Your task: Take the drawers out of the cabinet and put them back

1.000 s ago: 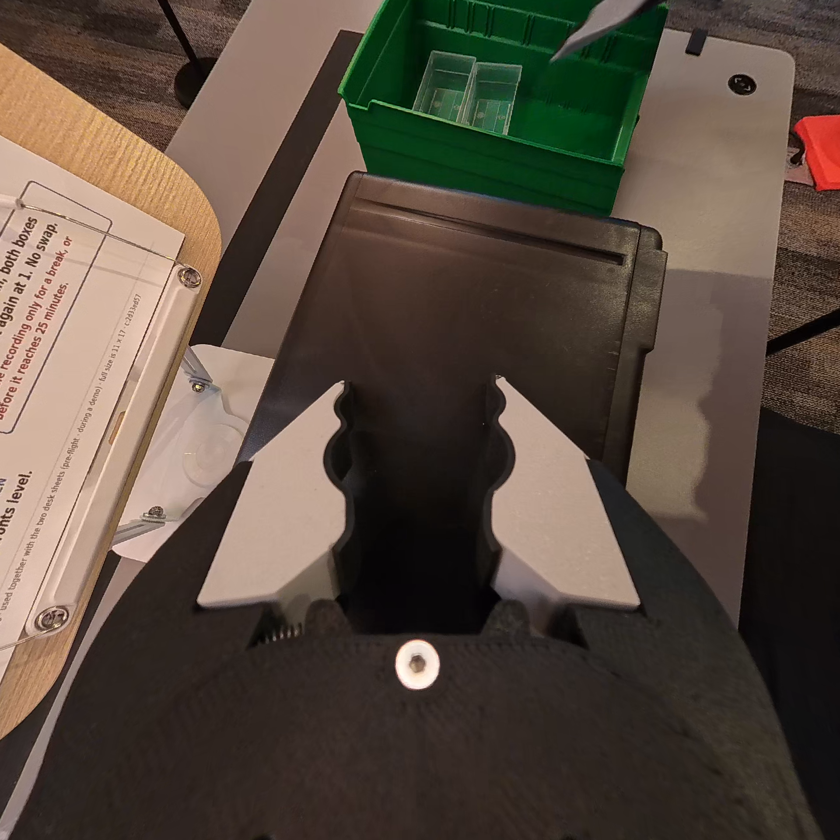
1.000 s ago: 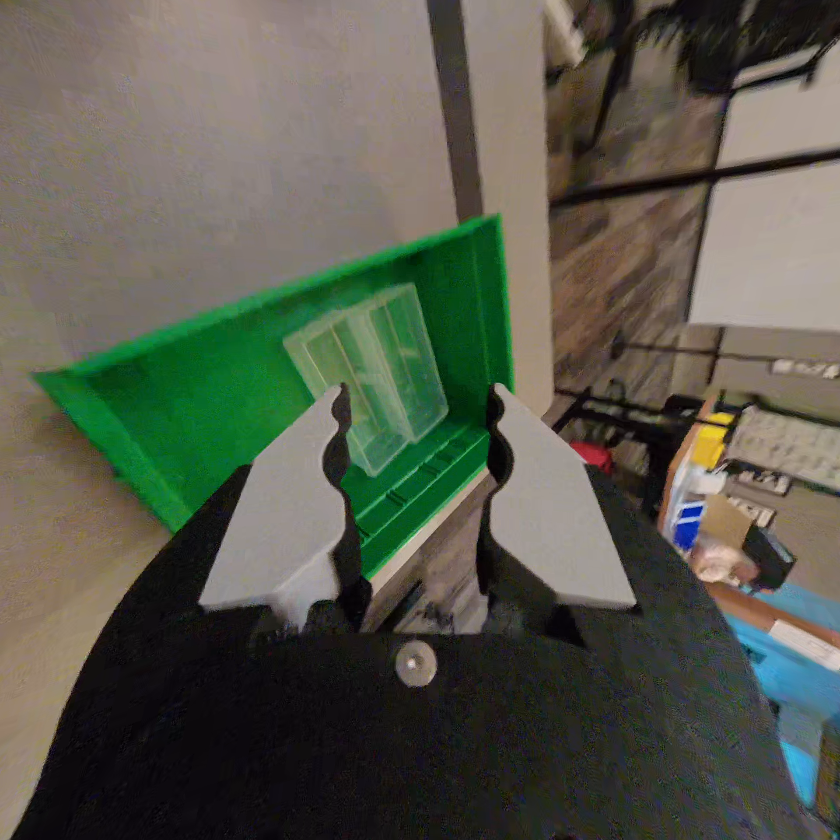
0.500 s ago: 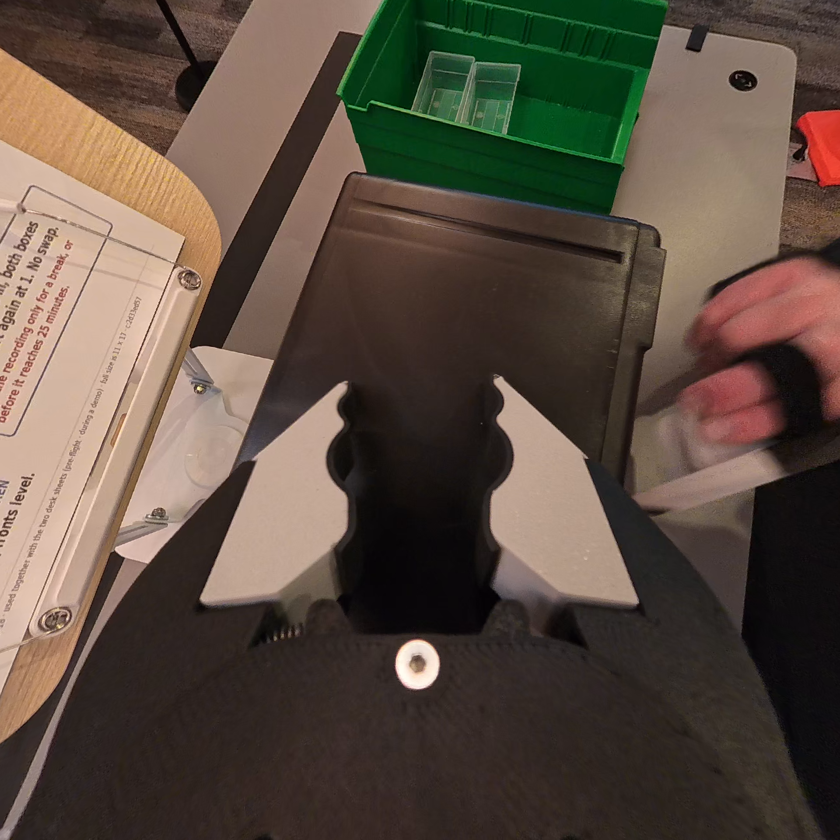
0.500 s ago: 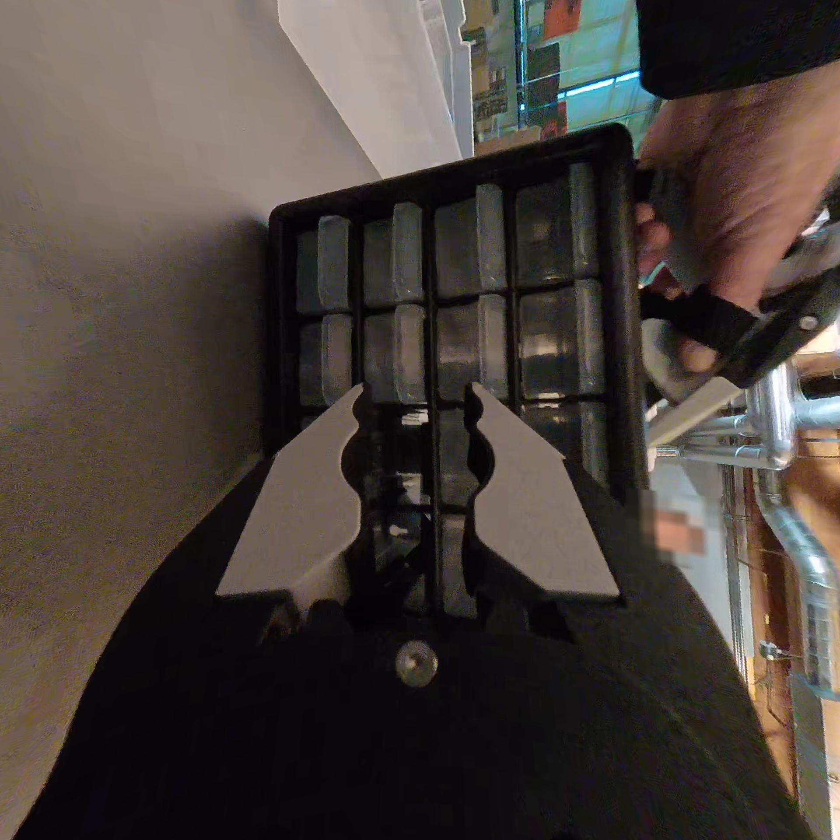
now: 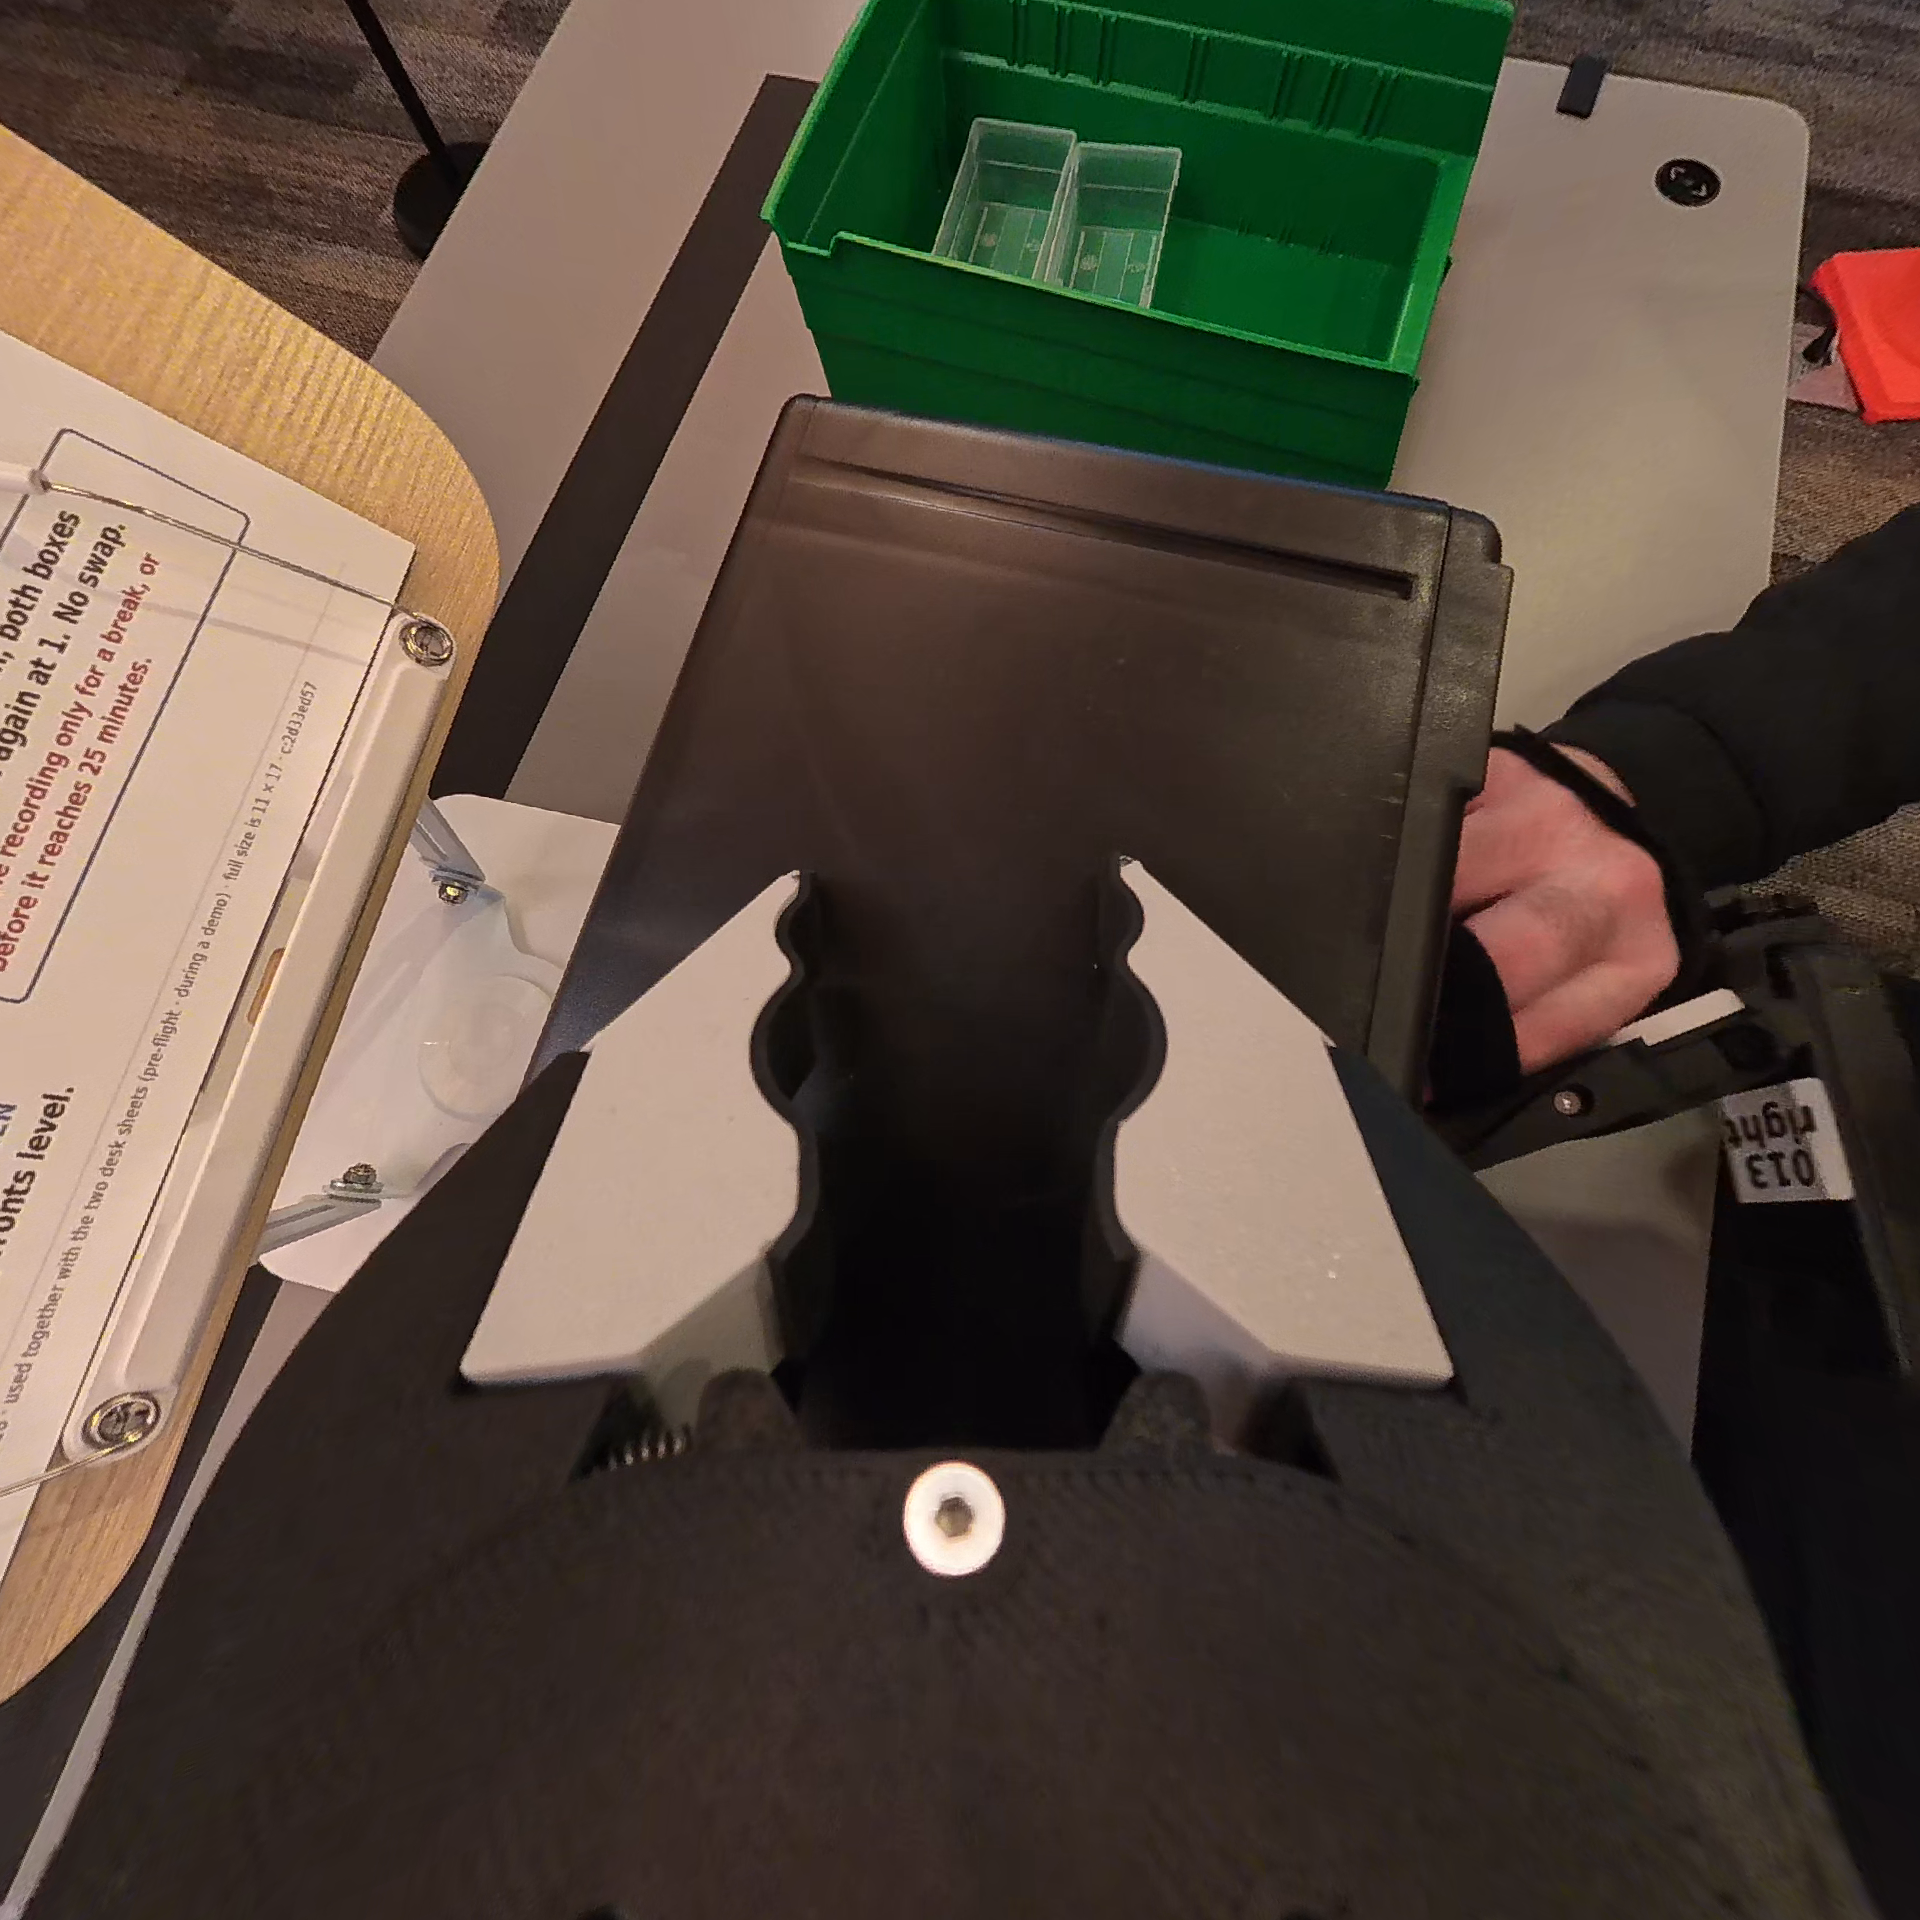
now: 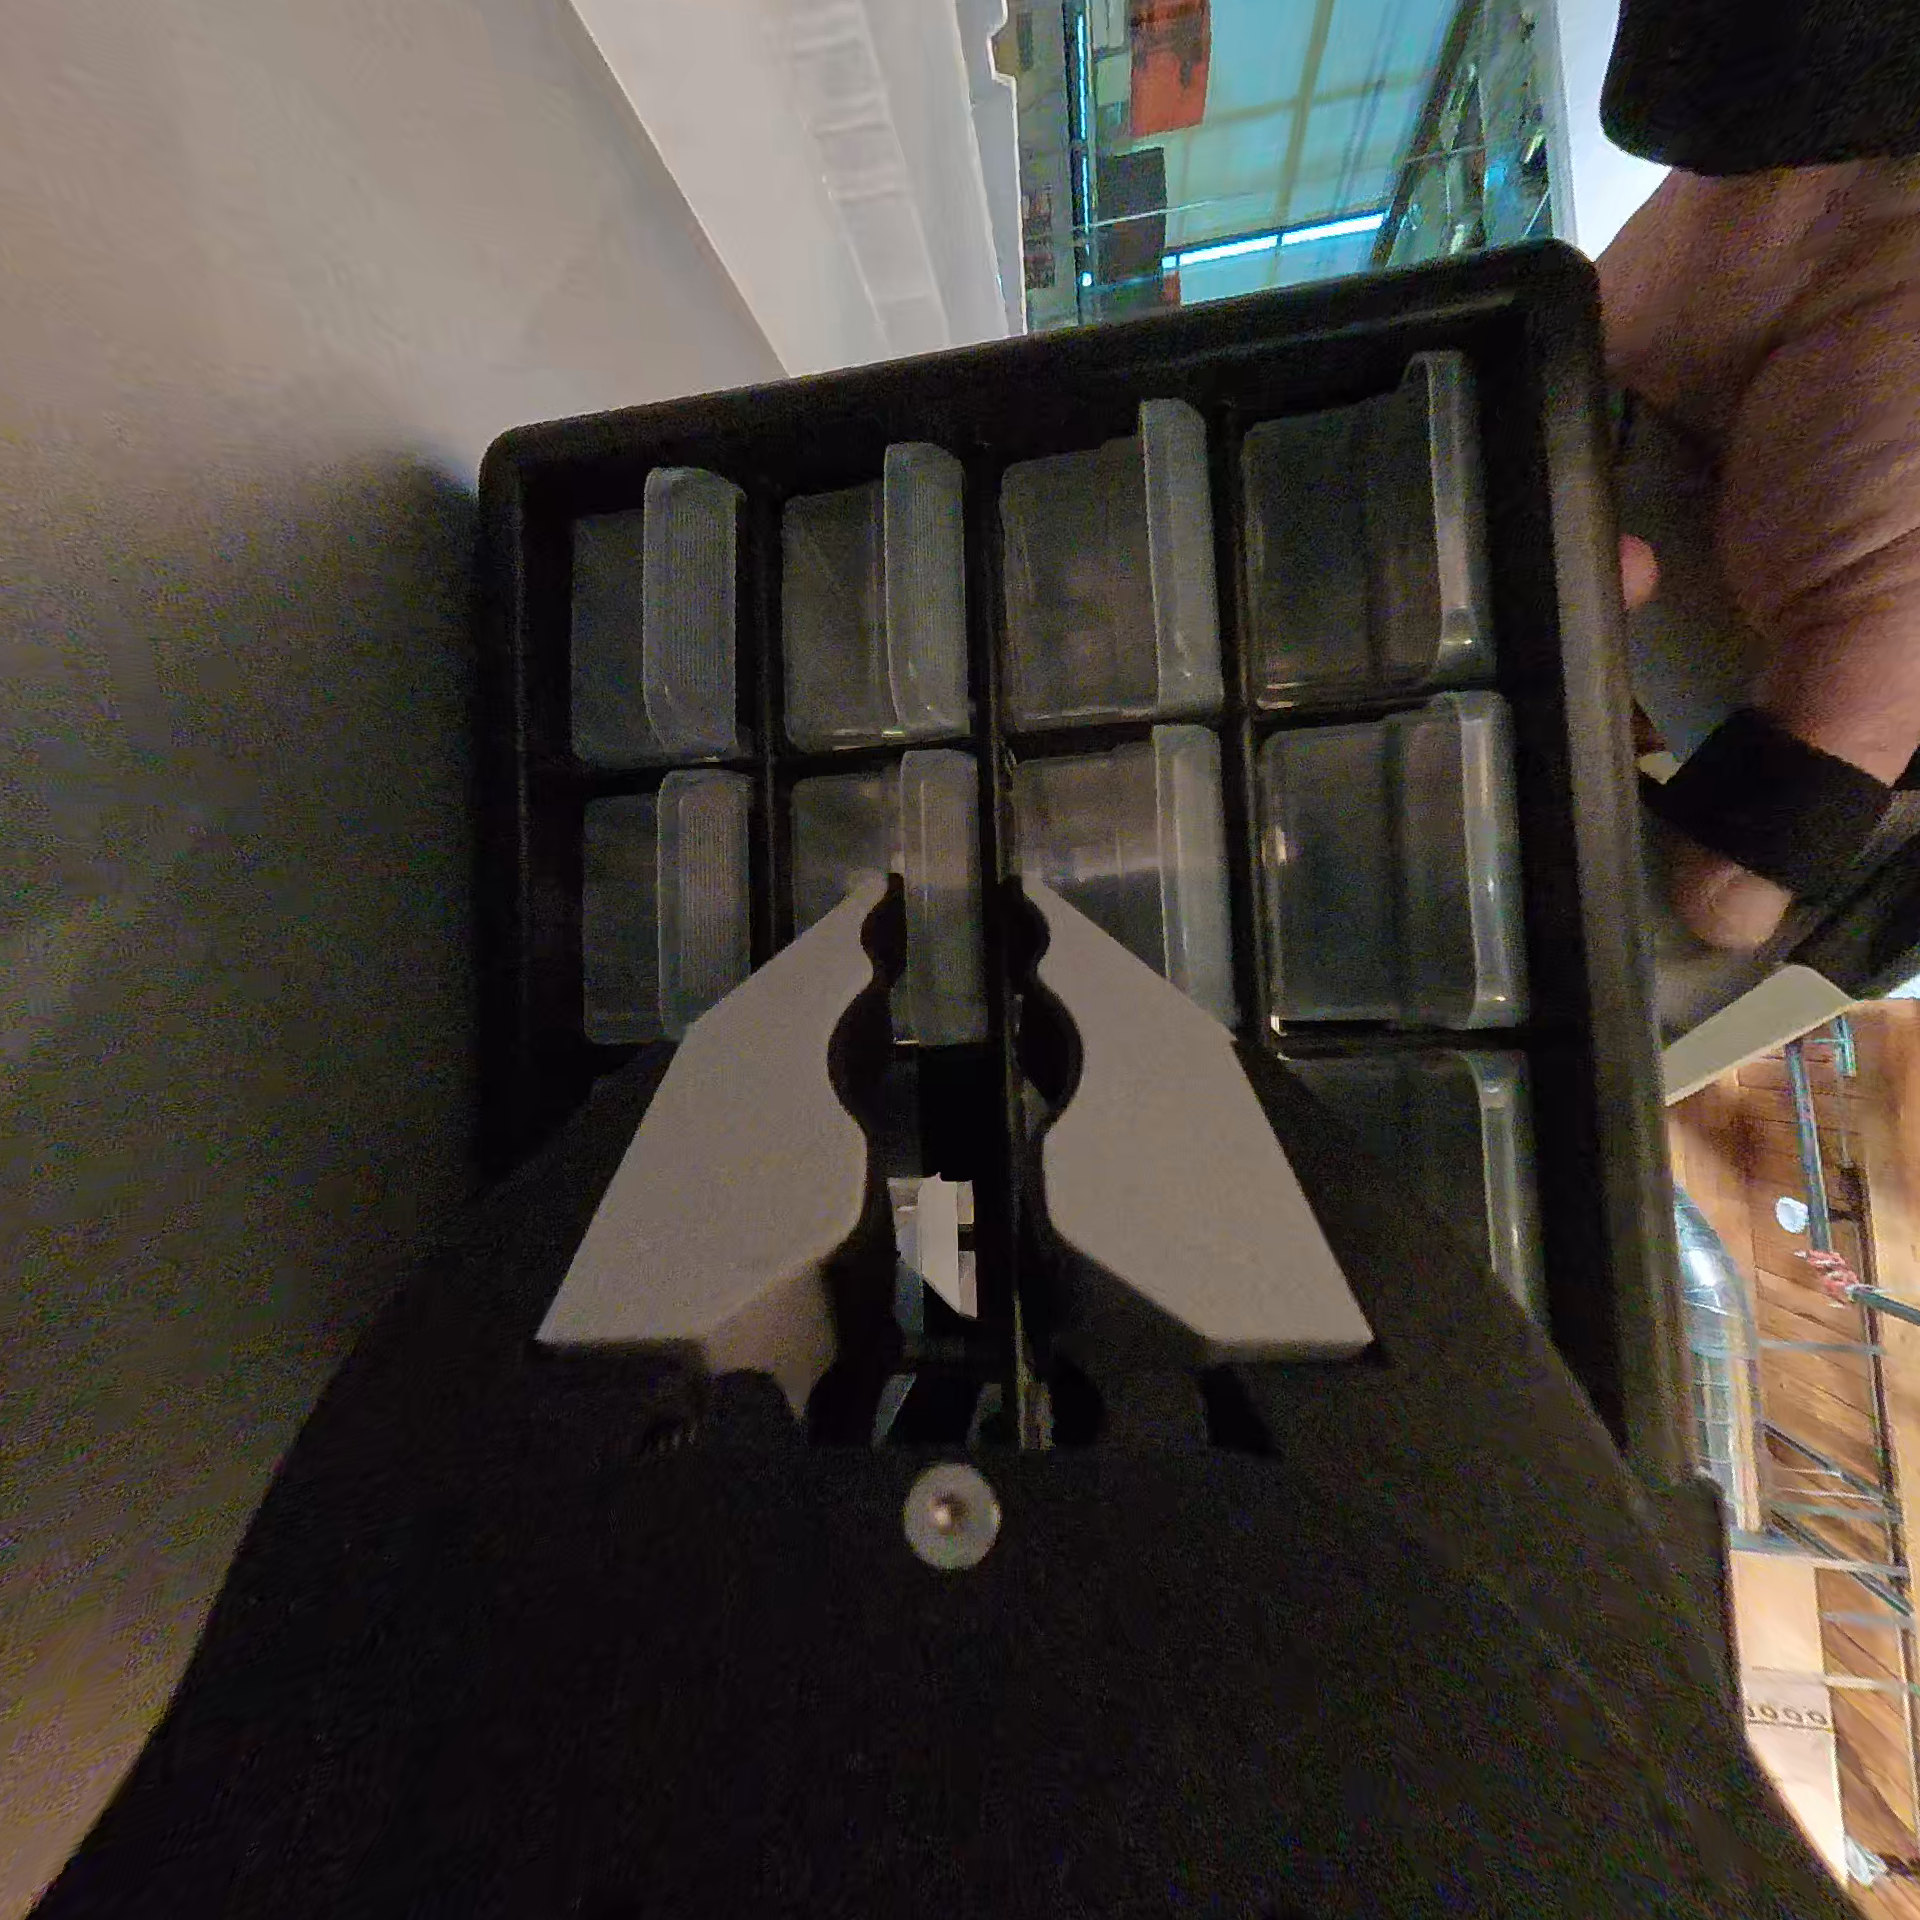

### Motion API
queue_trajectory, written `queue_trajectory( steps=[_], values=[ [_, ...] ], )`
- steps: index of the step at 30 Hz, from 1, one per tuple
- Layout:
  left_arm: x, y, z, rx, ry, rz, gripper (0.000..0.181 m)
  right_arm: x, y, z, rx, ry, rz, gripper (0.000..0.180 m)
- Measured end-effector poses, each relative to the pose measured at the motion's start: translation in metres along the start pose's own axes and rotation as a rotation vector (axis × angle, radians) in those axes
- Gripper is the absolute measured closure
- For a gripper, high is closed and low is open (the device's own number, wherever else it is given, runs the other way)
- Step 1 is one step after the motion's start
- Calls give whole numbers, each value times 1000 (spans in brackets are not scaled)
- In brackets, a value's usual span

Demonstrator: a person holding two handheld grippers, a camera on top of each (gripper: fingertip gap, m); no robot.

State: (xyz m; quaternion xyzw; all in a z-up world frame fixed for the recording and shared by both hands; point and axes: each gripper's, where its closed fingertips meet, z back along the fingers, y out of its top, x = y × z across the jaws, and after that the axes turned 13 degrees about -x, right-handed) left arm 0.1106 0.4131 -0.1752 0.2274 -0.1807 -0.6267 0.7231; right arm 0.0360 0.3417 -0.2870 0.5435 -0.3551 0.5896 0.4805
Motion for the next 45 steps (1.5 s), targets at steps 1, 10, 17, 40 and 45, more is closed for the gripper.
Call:
queue_trajectory(
  steps=[1,10,17,40,45],
  values=[
    [0,0,0,0,0,0,127,-1,0,1,-2,3,4,166],
    [0,0,0,0,0,0,127,-14,24,56,63,92,-47,167],
    [0,0,0,0,0,0,127,-25,41,107,107,234,-120,165],
    [0,0,0,0,-2,2,127,-14,42,119,28,738,-382,163],
    [0,0,0,0,-2,2,127,14,43,119,127,997,-677,163]
  ],
)
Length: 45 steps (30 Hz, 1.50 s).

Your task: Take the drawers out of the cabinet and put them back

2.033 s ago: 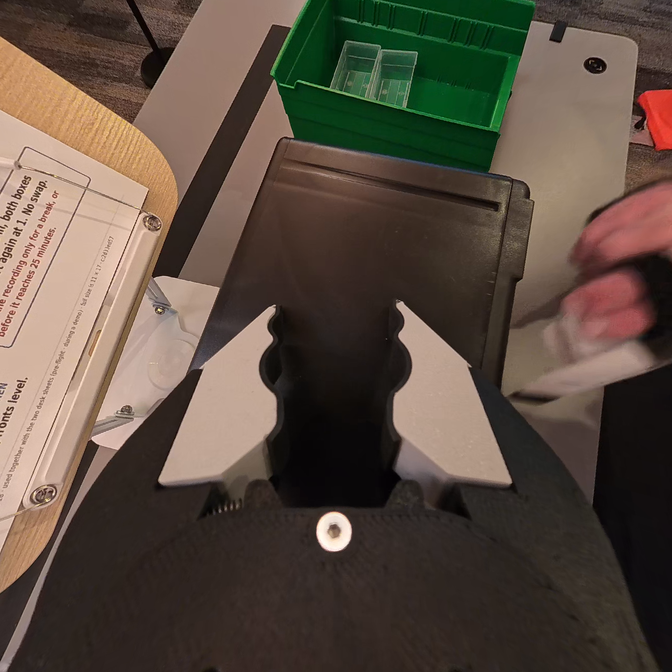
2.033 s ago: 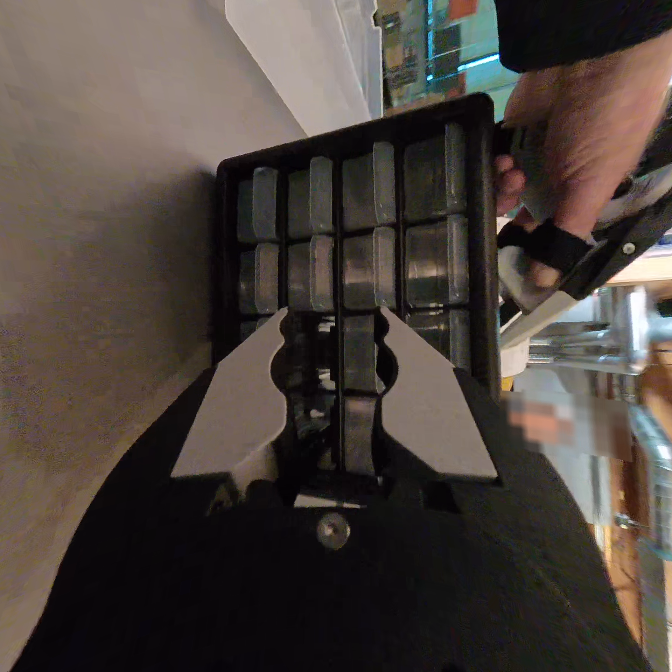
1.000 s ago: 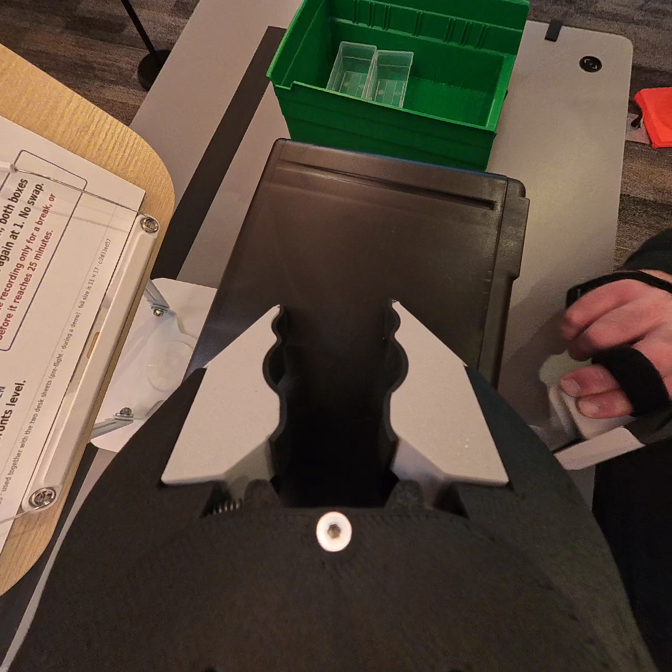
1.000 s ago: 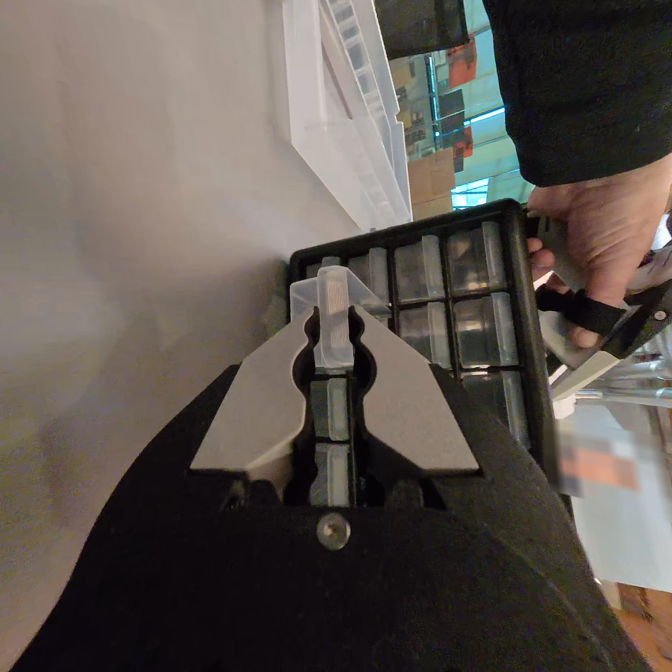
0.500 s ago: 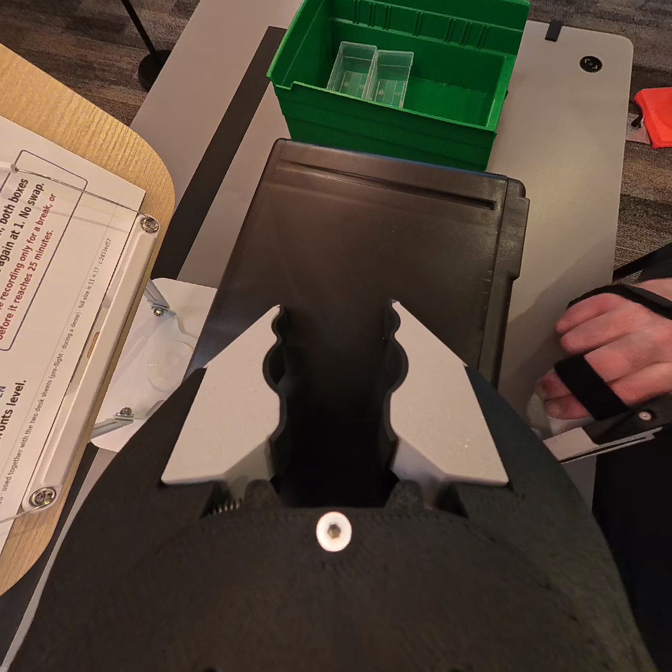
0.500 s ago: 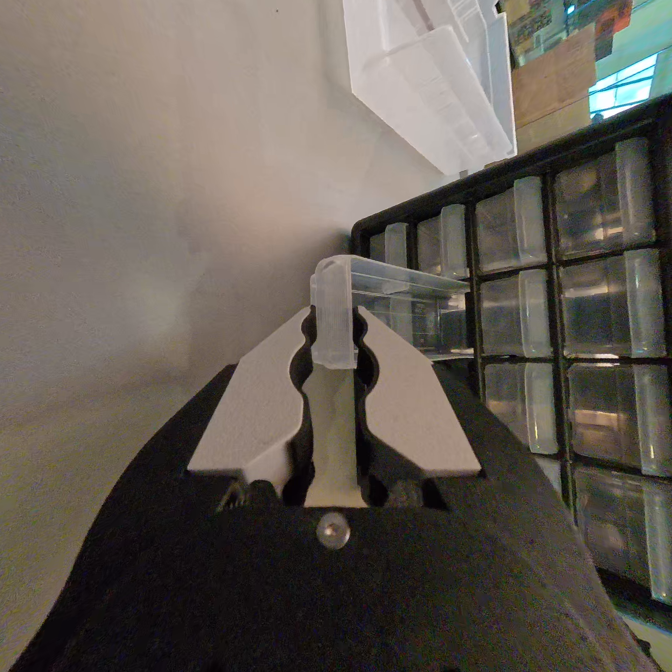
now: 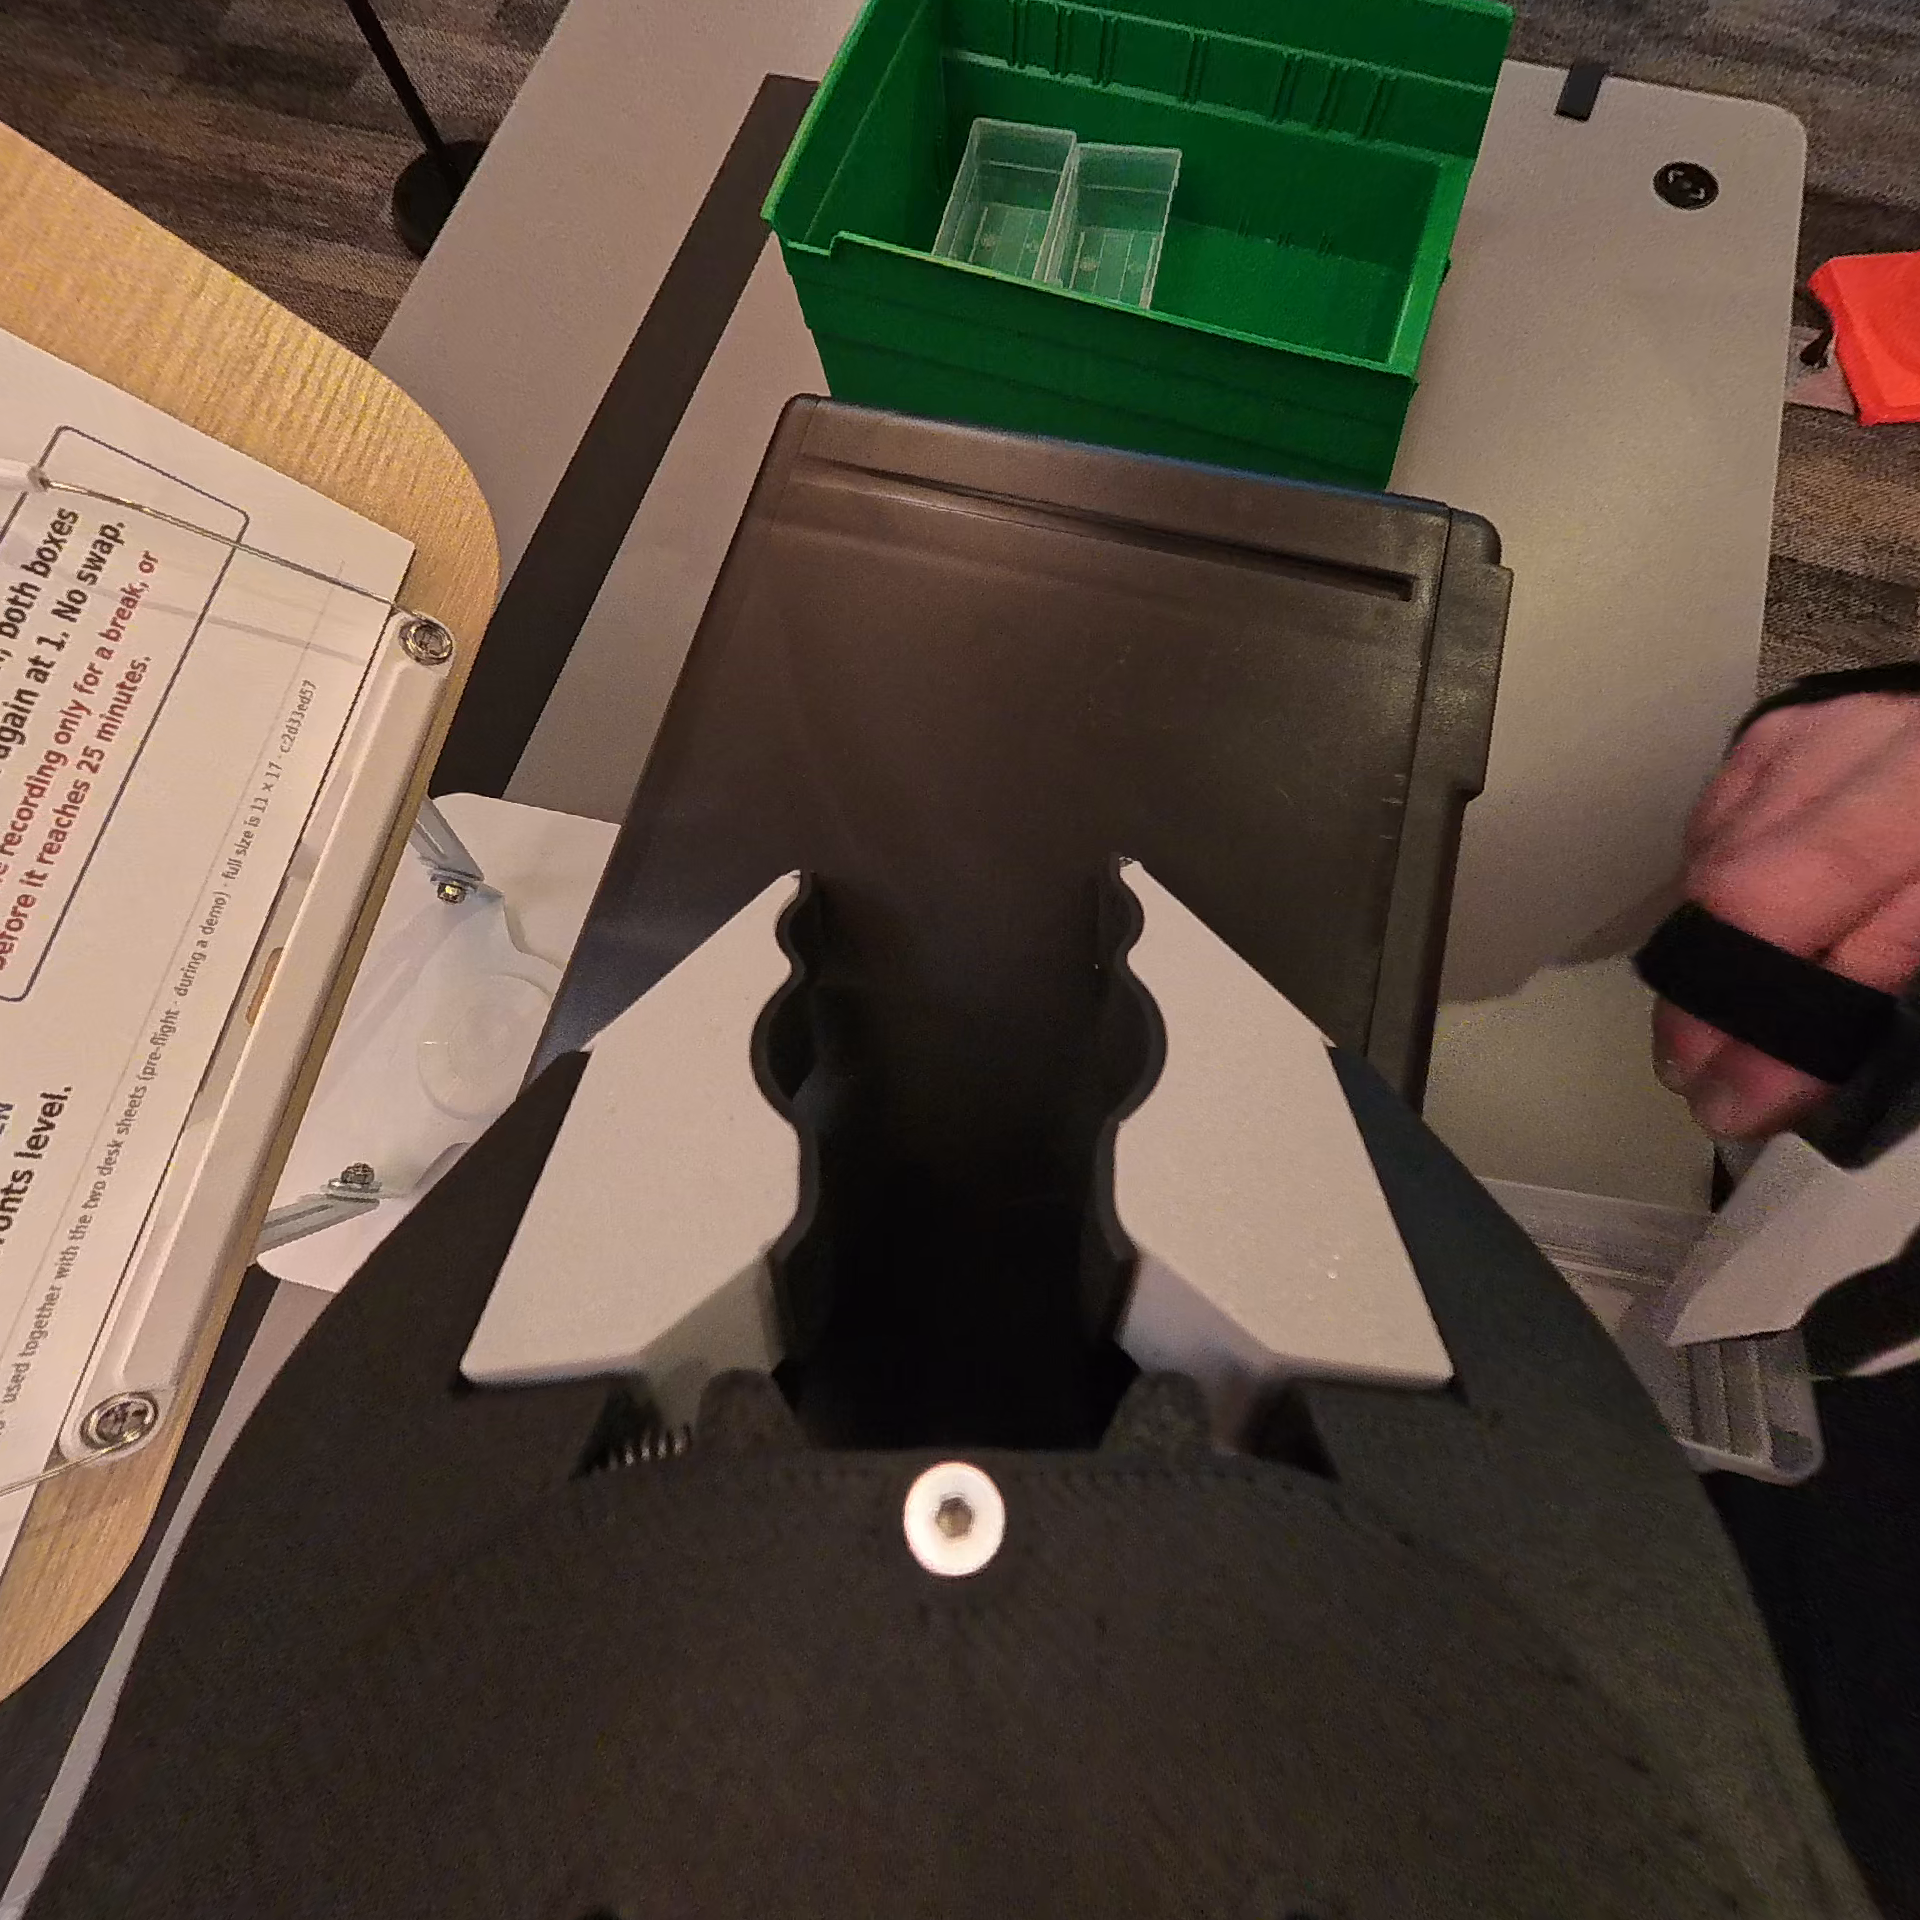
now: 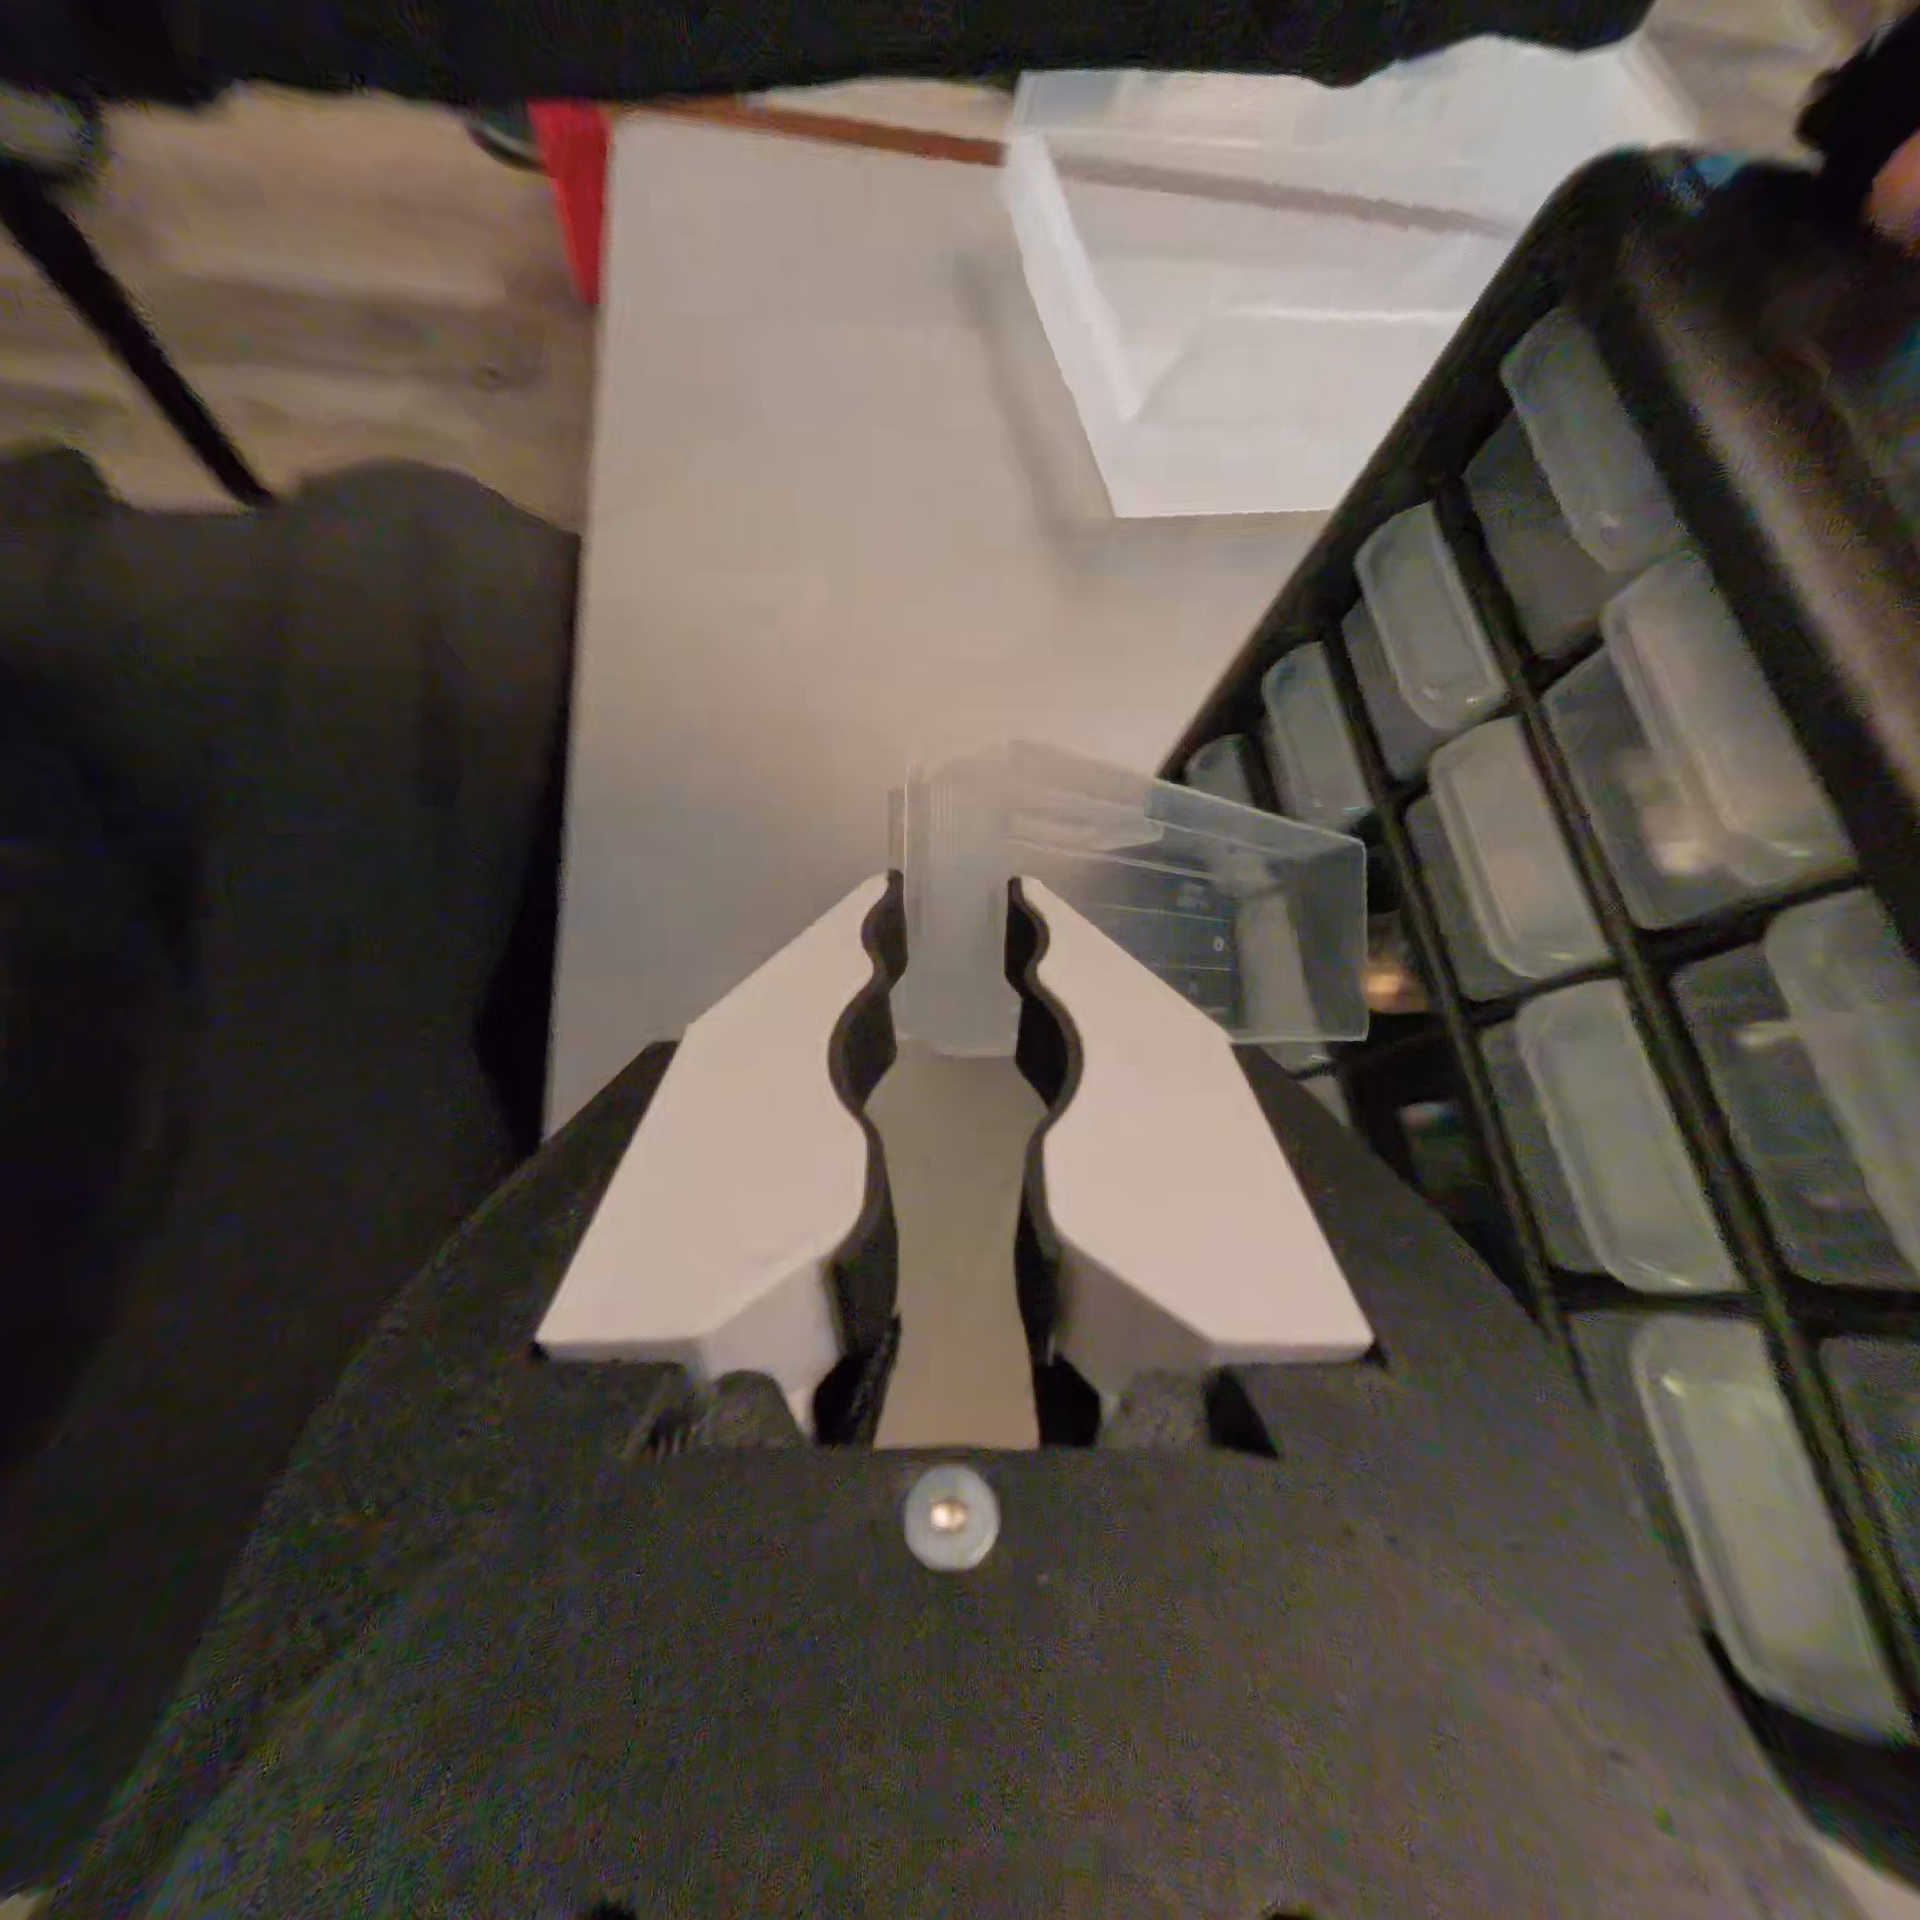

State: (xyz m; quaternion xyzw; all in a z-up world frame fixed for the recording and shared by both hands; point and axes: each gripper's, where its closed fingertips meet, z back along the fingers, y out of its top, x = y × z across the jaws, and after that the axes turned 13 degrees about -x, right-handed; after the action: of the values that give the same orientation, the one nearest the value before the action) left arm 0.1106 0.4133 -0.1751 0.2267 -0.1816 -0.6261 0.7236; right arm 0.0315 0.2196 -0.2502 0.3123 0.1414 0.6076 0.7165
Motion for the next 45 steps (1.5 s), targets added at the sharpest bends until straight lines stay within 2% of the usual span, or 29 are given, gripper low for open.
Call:
queue_trajectory(
  steps=[5,7,10,16,22,25,26,30,32,35,38,42,45],
  values=[
    [0,0,0,0,1,2,127,4,11,6,71,372,-195,162],
    [0,0,0,0,1,2,127,1,7,-3,33,416,-214,163],
    [0,0,0,0,1,2,127,-25,-6,-16,-50,427,-136,162],
    [0,0,0,0,0,0,127,-49,-42,-10,-111,263,78,163],
    [0,0,0,0,0,-1,127,-47,-125,-5,-345,8,376,162],
    [0,0,0,0,1,-1,127,-51,-166,-2,-467,-13,476,162],
    [0,0,0,0,2,-1,127,-52,-177,0,-496,-5,477,154],
    [0,0,0,0,3,-2,127,-41,-197,20,-599,-42,340,126],
    [0,0,0,0,3,-2,127,-33,-181,32,-552,-75,153,113],
    [0,0,0,0,1,-1,127,-23,-154,30,-439,-49,-231,89],
    [0,0,0,0,2,-2,127,-20,-141,10,-393,-11,-366,75],
    [0,0,0,0,5,-1,127,-2,-160,-19,-541,-80,-302,77],
    [0,0,0,0,6,-1,127,-4,-168,-37,-573,-11,-264,115]
  ],
)
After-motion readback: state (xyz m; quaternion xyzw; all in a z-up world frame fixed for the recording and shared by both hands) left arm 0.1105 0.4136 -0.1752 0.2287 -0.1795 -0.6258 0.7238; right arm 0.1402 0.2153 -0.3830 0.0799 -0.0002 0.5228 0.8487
